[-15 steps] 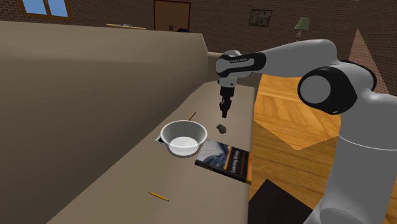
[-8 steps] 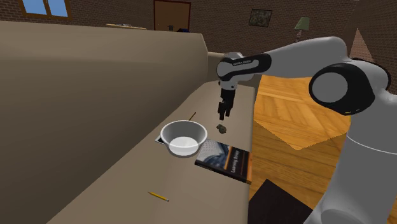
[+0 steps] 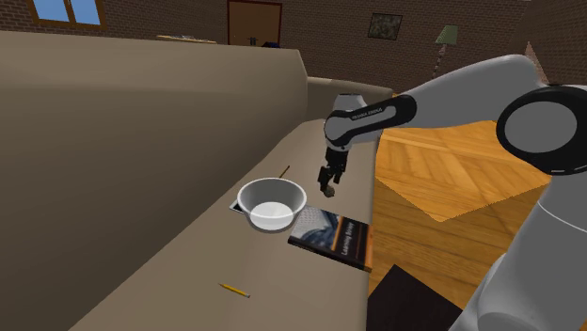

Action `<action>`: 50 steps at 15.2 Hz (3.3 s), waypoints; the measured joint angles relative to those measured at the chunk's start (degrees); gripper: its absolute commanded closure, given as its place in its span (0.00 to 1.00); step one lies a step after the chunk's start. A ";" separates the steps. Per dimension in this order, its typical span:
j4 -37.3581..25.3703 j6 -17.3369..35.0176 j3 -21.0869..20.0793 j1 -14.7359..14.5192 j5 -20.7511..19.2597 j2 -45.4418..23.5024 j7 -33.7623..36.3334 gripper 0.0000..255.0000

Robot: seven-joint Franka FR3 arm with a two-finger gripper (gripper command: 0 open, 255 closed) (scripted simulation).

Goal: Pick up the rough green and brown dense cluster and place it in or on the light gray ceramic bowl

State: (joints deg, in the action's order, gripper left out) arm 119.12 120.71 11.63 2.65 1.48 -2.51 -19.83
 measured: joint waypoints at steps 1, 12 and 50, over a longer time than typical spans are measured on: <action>0.32 0.72 0.04 0.05 0.10 -0.38 -0.15 0.00; 1.45 2.66 0.01 0.05 0.30 -1.14 -0.22 1.00; -15.09 -19.02 -0.08 -0.13 -1.04 4.13 0.93 1.00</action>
State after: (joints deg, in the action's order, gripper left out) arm 104.03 101.69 11.54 2.52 0.44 1.62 -18.90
